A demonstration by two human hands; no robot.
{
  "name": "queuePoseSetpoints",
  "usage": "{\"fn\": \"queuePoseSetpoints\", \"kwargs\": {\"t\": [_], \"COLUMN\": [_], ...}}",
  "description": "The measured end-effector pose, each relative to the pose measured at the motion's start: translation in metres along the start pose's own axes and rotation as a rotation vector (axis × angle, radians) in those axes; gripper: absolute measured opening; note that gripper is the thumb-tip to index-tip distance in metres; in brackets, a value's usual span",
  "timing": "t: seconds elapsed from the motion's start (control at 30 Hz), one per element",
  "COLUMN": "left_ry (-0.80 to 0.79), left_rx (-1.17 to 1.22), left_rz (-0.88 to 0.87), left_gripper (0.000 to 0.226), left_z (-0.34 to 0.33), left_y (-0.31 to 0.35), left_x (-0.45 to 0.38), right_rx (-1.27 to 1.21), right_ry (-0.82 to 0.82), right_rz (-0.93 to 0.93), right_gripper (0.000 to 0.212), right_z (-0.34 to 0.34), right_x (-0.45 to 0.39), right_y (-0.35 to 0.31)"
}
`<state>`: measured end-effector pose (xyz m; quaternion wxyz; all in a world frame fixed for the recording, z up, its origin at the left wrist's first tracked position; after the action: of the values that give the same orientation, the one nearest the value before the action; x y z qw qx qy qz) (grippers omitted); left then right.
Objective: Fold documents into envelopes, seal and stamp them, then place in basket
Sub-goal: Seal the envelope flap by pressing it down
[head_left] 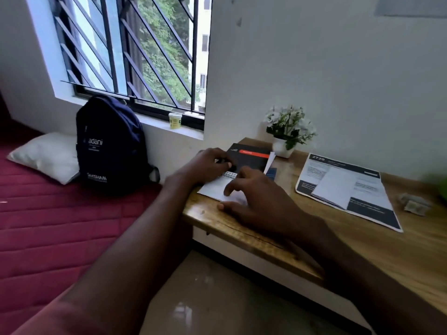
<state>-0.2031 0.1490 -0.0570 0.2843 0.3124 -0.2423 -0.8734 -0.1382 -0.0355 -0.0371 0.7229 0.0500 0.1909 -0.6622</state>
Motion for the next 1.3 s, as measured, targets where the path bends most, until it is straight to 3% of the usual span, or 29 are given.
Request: {"fn": "queuePoseSetpoints", "kwargs": {"t": [0.2,0.4,0.53,0.77,0.93,1.13,1.2,1.3], "left_ry": [0.005,0.030,0.079,0.067,0.078,0.173,0.207,0.176], "left_rx": [0.012,0.014,0.010,0.029,0.022,0.019,0.066,0.064], "left_rz": [-0.025,-0.021,-0.033,-0.006,-0.013,-0.150,-0.132,-0.108], "left_gripper": [0.018,0.018,0.014,0.026,0.014,0.010,0.017,0.053], "left_z": [0.004,0.006,0.012,0.015,0.016,0.028,0.029,0.026], "left_y": [0.003,0.005,0.010,0.014,0.017,0.035,0.040,0.044], "left_x": [0.002,0.004,0.005,0.009,0.012,0.027,0.031,0.033], "right_rx": [0.024,-0.188,-0.221,-0.344,-0.422,-0.692,-0.839,-1.092], "right_ry": [-0.016,0.005,0.106,0.253,0.323,0.424,0.479,0.557], "right_rz": [-0.063,-0.168,-0.133,0.035,0.126,0.077,0.096,0.100], "right_gripper": [0.042,0.016,0.012,0.008,0.008,0.011,0.011,0.012], "right_z": [-0.003,-0.002,0.008,0.041,0.072,0.122,0.144,0.172], "right_x": [-0.003,-0.008,-0.002,0.020,0.048,0.082,0.096,0.119], "right_y": [-0.009,-0.007,-0.014,-0.028,-0.038,-0.031,-0.027,-0.012]}}
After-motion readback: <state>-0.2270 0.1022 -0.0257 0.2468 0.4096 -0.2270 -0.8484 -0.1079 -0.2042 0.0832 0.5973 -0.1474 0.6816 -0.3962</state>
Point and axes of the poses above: each hand's wrist, its own x-axis away from the middle knuckle, its own z-axis out of the back of the hand, y = z × x, the point moved 6 cm from there along -x, towards the middle knuckle, and after that the axes turned 3 degrees about -z, right-handed, at the moved point
